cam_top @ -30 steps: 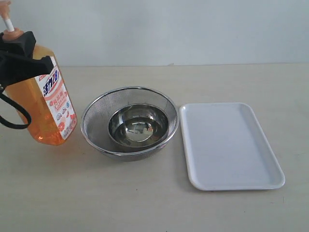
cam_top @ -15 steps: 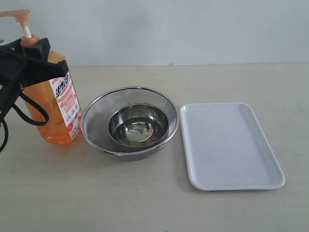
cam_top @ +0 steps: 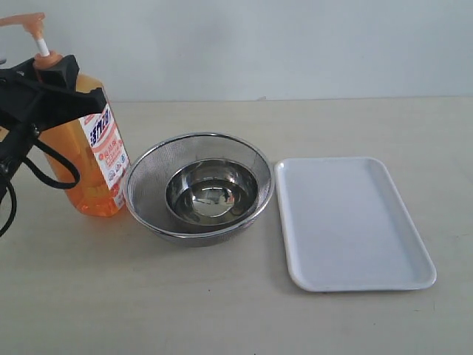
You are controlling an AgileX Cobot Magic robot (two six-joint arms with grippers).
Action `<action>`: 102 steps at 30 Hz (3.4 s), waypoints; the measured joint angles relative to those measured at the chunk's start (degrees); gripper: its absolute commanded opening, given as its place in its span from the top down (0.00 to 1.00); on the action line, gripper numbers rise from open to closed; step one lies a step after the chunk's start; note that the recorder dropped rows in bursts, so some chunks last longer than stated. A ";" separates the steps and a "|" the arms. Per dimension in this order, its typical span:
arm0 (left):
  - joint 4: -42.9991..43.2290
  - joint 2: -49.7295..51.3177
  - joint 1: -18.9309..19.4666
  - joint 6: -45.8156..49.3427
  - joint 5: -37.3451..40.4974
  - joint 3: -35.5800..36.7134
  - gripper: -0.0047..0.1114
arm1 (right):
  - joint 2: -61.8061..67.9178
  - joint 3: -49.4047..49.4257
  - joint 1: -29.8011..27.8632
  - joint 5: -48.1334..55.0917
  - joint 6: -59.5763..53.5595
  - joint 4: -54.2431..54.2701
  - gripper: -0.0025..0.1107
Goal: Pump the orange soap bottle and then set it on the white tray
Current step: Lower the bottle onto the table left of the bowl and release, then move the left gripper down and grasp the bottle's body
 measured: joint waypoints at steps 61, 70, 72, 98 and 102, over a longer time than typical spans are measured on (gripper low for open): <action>0.05 1.01 0.00 -0.64 -3.06 0.79 0.32 | 0.00 0.00 0.00 0.00 0.00 0.00 0.98; -0.07 -5.29 0.00 -0.64 3.64 3.23 0.32 | 0.00 0.00 0.00 0.00 0.00 0.00 0.98; -0.07 -6.18 0.00 -0.49 5.26 3.55 0.32 | 0.00 0.00 0.00 0.00 0.00 0.00 0.98; 11.72 -27.12 0.00 -4.12 12.36 24.28 0.32 | 0.00 0.00 0.00 0.00 0.00 0.00 0.98; 17.89 -27.45 0.00 -5.63 13.86 24.54 0.32 | 0.00 0.00 0.00 0.00 0.00 0.00 0.98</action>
